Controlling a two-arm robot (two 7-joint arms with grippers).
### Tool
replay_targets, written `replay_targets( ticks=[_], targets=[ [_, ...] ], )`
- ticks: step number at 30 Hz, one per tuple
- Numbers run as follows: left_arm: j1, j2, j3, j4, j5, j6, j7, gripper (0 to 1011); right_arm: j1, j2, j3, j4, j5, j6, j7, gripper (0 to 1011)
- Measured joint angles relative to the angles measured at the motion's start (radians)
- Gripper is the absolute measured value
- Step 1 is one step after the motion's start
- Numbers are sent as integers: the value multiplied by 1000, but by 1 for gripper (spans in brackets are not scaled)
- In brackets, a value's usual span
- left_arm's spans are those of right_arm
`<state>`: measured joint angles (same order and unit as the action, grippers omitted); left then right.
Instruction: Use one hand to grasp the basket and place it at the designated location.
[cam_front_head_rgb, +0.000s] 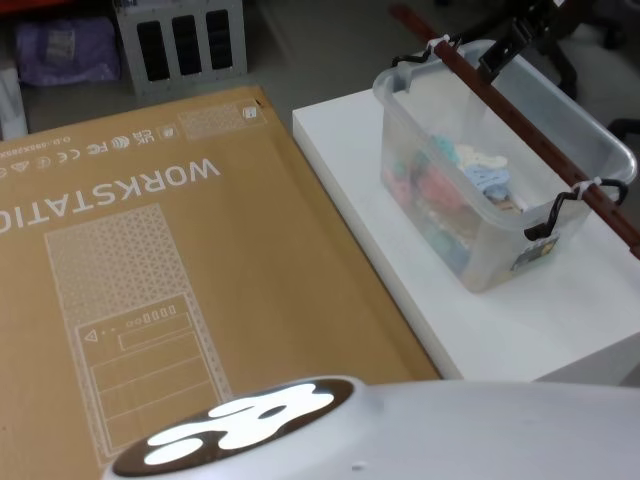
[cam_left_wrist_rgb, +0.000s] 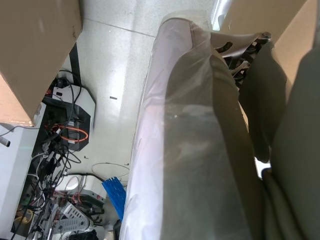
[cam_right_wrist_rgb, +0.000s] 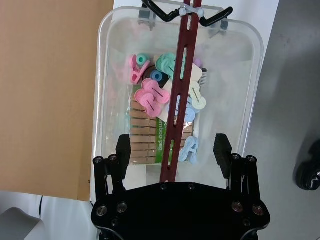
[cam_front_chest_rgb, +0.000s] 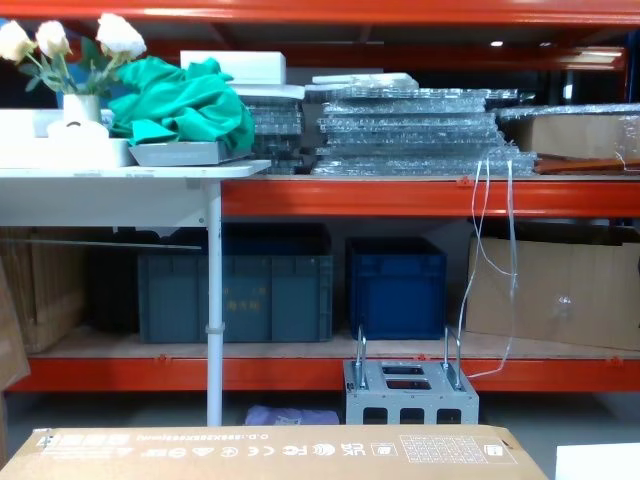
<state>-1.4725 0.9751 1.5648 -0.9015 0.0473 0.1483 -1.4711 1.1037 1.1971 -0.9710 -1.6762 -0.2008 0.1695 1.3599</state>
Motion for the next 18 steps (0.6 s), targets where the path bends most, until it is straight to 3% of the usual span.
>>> replay_targets(
  ticks=[18],
  targets=[
    [0, 0, 0, 0, 0, 0, 0, 0, -6, -9, 11, 2, -9, -3, -2, 1001]
  ],
)
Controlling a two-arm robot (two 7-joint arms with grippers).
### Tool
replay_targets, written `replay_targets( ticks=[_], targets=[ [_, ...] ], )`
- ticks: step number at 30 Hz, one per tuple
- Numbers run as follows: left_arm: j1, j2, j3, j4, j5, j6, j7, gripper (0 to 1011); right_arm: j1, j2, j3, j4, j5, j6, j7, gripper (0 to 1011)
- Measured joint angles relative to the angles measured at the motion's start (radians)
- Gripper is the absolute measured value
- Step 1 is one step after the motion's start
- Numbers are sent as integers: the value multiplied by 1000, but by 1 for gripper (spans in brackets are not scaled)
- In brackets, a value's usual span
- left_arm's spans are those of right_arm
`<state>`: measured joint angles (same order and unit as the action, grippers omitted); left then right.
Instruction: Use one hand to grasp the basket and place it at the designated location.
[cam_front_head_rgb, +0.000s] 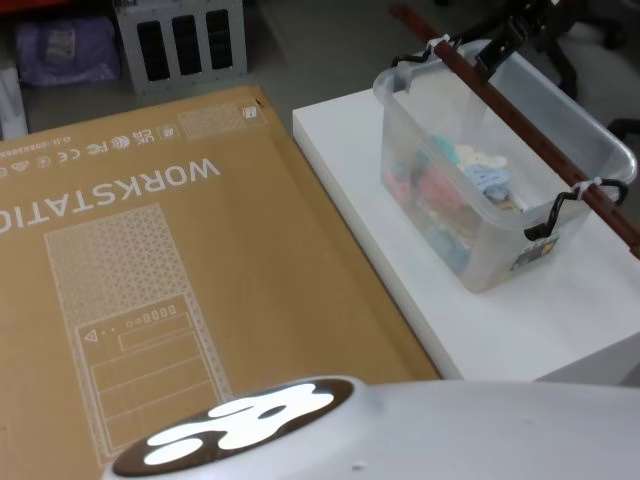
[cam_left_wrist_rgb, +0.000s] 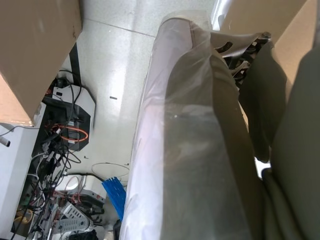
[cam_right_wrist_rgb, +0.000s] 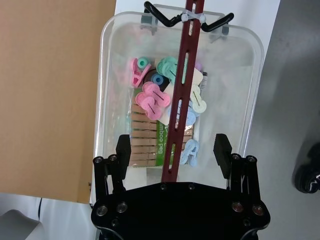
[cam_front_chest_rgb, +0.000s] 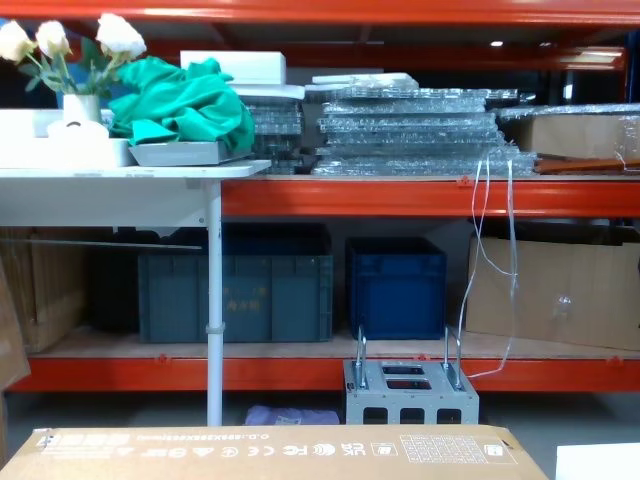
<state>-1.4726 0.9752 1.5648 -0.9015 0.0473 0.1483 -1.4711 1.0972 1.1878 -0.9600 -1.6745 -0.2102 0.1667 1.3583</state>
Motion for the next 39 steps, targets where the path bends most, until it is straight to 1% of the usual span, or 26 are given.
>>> replay_targets(
  ticks=[8, 11, 12, 15, 18, 24, 25, 29, 39],
  targets=[
    [0, 0, 0, 0, 0, 0, 0, 0, -10, -9, 12, 4, -16, -3, 0, 1000],
    [0, 0, 0, 0, 0, 0, 0, 0, -17, -20, 14, 21, -22, -5, 0, 1000],
    [0, 0, 0, 0, 0, 0, 0, 0, -21, -30, 14, 37, -25, -6, 0, 1000],
    [0, 0, 0, 0, 0, 0, 0, 0, -29, -44, 11, 62, -29, -8, 0, 1000],
    [0, 0, 0, 0, 0, 0, 0, 0, -44, -83, -1, 128, -37, -21, 2, 1000],
    [0, 0, 0, 0, 0, 0, 0, 0, -56, -113, -5, 174, -46, -33, 6, 1000],
    [0, 0, 0, 0, 0, 0, 0, 0, -59, -126, -7, 193, -49, -38, 8, 1000],
    [0, 0, 0, 0, 0, 0, 0, 0, -69, -151, -12, 236, -53, -53, 11, 1000],
    [0, 0, 0, 0, 0, 0, 0, 0, -83, -182, -9, 291, -58, -80, 22, 1000]
  ],
)
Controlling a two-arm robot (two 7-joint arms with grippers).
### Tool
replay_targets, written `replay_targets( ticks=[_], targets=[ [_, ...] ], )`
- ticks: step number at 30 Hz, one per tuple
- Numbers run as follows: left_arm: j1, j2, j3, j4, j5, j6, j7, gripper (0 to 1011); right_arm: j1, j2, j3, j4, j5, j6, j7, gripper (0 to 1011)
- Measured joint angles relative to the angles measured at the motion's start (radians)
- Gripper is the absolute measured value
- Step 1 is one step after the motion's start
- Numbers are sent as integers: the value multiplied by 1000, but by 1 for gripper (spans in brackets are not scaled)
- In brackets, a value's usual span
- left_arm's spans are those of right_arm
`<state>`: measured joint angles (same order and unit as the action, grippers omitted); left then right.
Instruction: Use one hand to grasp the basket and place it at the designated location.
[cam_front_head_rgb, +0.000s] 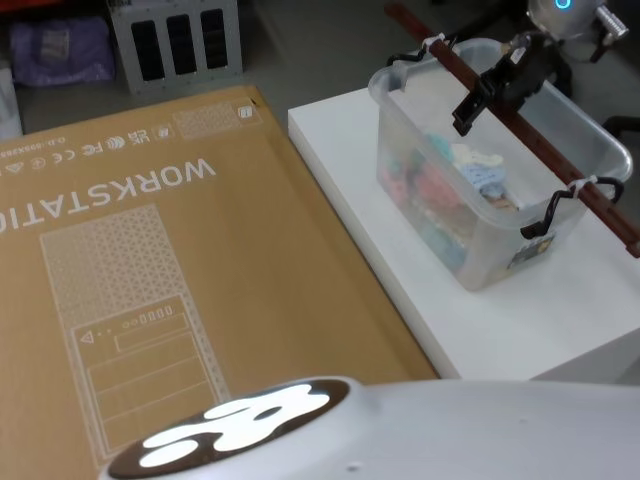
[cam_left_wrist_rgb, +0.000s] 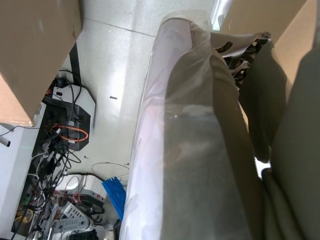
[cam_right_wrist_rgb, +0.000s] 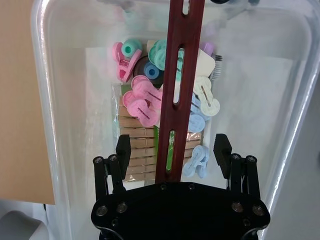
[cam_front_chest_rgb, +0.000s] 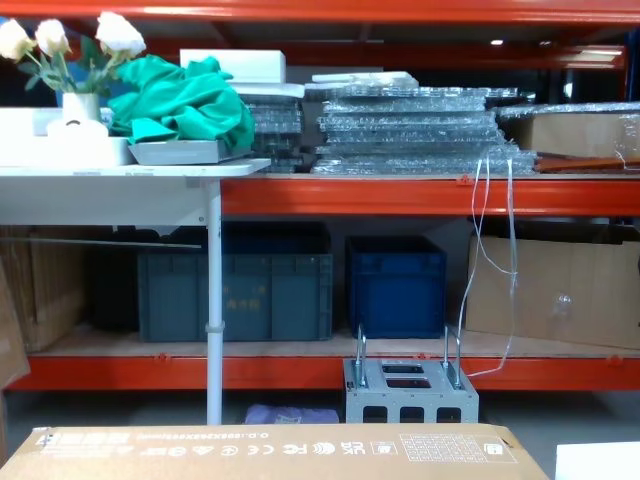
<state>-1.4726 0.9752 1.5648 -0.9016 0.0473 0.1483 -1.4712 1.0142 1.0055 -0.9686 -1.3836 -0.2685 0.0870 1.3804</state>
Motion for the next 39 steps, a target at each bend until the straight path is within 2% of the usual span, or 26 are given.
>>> replay_targets(
  ticks=[18, 29, 34, 39],
  targets=[
    [0, 0, 0, 0, 0, 0, 0, 0, -3, -32, 0, 60, 10, -39, 15, 1000],
    [0, 0, 0, 0, 0, 0, 0, 0, -2, -31, -1, 59, 13, -40, 15, 997],
    [0, 0, 0, 0, 0, 0, 0, 0, -2, -30, -1, 57, 13, -39, 14, 911],
    [0, 0, 0, 0, 0, 0, 0, 0, -2, -30, -1, 56, 13, -37, 14, 757]
  ],
)
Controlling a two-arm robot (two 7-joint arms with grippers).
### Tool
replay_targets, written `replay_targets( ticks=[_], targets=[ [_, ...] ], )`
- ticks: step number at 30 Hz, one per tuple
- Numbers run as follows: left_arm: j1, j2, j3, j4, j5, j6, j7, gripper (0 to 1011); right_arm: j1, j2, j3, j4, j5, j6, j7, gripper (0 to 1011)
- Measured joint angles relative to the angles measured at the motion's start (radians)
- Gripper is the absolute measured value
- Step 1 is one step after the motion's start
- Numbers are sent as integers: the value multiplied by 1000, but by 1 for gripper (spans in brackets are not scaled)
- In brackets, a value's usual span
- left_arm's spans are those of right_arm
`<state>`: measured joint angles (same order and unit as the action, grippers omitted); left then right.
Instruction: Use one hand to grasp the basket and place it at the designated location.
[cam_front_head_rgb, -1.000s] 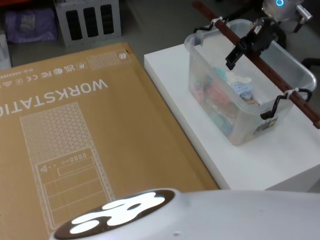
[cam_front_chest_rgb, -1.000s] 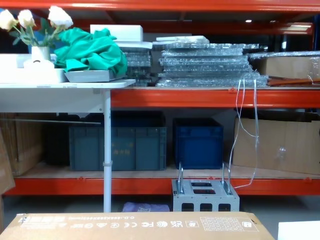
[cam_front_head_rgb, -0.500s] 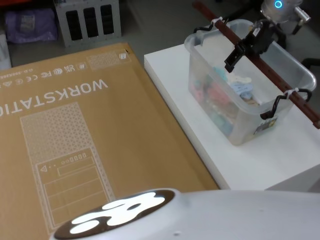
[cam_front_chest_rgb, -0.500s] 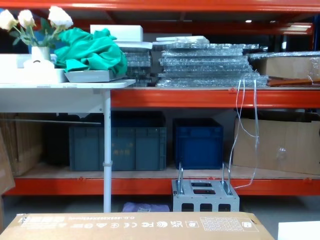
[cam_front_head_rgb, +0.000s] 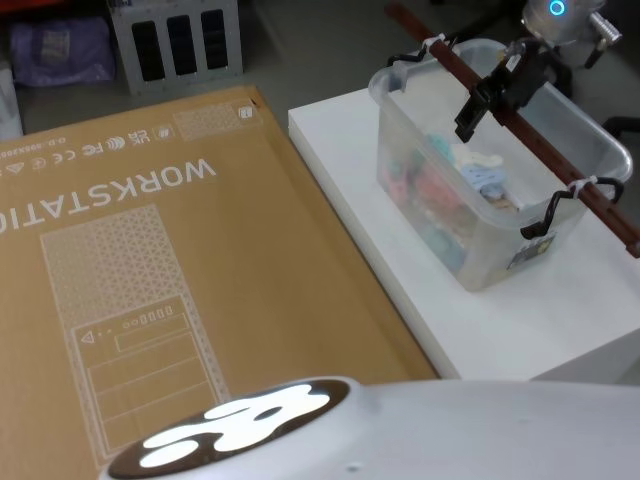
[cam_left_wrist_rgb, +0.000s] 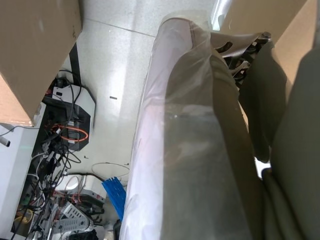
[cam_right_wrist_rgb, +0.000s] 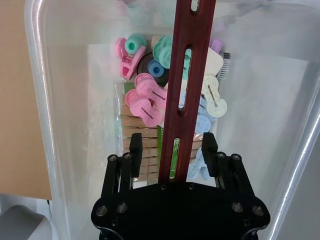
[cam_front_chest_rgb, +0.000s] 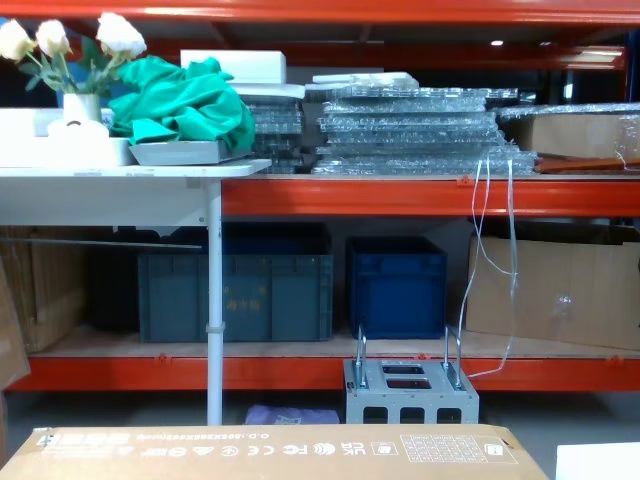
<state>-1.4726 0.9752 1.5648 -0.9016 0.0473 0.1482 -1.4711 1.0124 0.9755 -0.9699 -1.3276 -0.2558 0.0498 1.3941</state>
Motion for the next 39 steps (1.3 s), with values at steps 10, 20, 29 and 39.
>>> replay_targets(
  ticks=[10, 20, 29, 39],
  targets=[
    [0, 0, 0, 0, 0, 0, 0, 0, 0, 1, 0, -1, 0, 2, -1, 455],
    [0, 0, 0, 0, 0, 0, 0, 0, 0, 1, 0, -2, 0, 3, -1, 137],
    [0, 0, 0, 0, 0, 0, 0, 0, 0, 1, 0, -2, 0, 3, -1, 26],
    [0, 0, 0, 0, 0, 0, 0, 0, -1, 5, 1, -8, 0, 4, -4, 9]
  ],
)
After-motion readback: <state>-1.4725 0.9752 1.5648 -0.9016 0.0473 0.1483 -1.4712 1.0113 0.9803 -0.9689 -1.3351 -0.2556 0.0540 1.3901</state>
